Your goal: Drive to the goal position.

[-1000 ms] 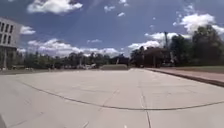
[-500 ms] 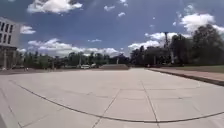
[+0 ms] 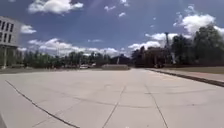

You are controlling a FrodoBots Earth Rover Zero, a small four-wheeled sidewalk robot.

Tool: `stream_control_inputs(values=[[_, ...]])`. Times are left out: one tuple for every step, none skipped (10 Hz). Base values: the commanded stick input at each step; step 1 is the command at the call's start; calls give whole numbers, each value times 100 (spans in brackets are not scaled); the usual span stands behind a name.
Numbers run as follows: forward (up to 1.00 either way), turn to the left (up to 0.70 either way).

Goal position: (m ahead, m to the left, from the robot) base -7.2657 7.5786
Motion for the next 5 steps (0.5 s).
stream_control_inputs(values=[[70, 0], [70, 0], [70, 0], [70, 0], [70, 0]])
